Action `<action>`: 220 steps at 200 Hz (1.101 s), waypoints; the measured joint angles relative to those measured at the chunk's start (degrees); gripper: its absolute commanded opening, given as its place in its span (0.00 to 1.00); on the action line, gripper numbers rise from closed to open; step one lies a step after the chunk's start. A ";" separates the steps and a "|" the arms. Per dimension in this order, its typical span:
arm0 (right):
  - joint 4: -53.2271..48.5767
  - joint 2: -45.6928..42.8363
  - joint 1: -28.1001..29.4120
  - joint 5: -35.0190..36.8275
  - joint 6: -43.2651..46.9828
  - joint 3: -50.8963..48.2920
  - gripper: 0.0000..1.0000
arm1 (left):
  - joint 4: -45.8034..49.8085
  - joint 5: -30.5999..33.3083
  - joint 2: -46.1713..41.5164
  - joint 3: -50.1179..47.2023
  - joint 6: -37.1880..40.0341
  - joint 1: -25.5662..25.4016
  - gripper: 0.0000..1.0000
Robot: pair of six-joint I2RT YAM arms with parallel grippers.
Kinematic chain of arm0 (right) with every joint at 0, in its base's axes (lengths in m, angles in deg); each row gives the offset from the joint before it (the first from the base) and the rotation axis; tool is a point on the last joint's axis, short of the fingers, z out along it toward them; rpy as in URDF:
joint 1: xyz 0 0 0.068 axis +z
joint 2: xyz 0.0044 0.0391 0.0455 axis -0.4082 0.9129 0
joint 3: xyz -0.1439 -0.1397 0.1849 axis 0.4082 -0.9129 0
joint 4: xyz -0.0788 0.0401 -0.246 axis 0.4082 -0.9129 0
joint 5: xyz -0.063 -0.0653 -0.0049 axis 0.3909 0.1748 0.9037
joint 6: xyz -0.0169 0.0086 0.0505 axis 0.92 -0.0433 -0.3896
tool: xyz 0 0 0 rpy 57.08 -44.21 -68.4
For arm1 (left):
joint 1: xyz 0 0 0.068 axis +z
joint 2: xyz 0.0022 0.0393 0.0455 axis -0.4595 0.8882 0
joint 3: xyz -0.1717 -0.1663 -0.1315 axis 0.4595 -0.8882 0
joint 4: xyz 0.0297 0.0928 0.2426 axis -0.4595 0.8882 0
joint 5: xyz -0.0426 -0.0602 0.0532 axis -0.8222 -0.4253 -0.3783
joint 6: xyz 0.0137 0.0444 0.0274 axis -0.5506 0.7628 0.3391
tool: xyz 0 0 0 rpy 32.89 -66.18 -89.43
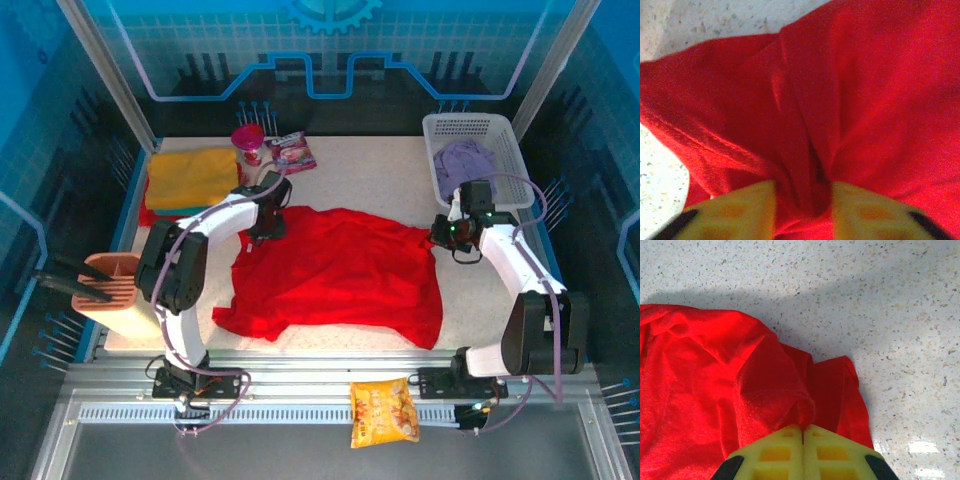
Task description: Fold and stack the t-shirts
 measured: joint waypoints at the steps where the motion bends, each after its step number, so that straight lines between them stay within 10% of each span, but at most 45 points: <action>1: 0.02 0.00 0.00 0.00 0.00 0.00 0.00 | 0.00 0.04 0.07 0.00 -0.13 0.00 0.00; 40: 0.02 0.00 0.00 0.09 0.42 0.00 0.00 | -2.49 2.08 -5.44 -3.56 1.22 -0.20 0.00; 81: -0.24 -0.46 -0.20 0.55 0.39 0.00 0.00 | -6.38 -1.07 -31.91 -18.43 2.32 -0.55 0.01; 101: -0.39 -1.29 -0.74 0.96 0.39 0.00 0.00 | -5.79 -3.30 -39.67 -24.28 2.19 -0.59 0.68; 112: -0.39 -1.46 -0.92 1.20 0.37 0.00 0.00 | -5.35 -4.68 -40.37 -26.75 1.60 -0.59 0.77; 220: -1.11 -1.95 -1.16 0.87 0.39 0.00 0.00 | -5.40 -20.17 -17.18 -7.69 -2.03 7.52 0.48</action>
